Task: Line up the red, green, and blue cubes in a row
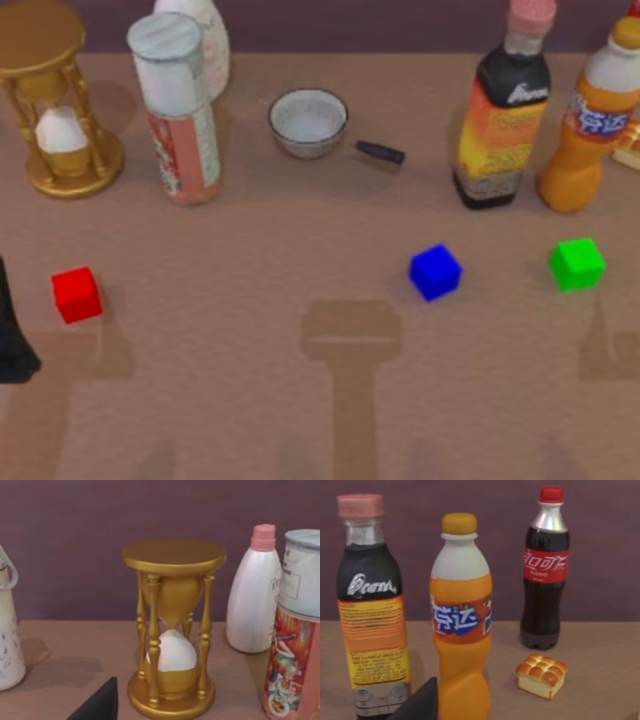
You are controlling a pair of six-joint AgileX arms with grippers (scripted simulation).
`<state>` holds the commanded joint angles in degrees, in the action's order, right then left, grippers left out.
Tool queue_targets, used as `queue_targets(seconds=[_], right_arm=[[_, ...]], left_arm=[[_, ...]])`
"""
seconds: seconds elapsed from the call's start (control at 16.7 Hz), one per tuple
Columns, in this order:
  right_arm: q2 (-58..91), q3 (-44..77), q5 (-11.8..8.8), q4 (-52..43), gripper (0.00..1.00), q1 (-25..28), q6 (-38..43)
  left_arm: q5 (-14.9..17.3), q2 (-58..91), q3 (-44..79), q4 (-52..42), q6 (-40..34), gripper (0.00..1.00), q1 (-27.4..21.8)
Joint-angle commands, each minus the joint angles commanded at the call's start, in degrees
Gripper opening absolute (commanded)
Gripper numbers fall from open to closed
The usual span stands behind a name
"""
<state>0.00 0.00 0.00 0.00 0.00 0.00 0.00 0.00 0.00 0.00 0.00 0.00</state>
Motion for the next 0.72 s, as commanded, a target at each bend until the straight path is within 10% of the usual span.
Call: queue_targets(seconds=[0.72], right_arm=[[0.0, 0.0, 0.0, 0.0, 1.0, 0.0, 0.0]], left_arm=[[0.05, 32.77, 24.56, -17.28, 20.83, 1.0, -1.02]])
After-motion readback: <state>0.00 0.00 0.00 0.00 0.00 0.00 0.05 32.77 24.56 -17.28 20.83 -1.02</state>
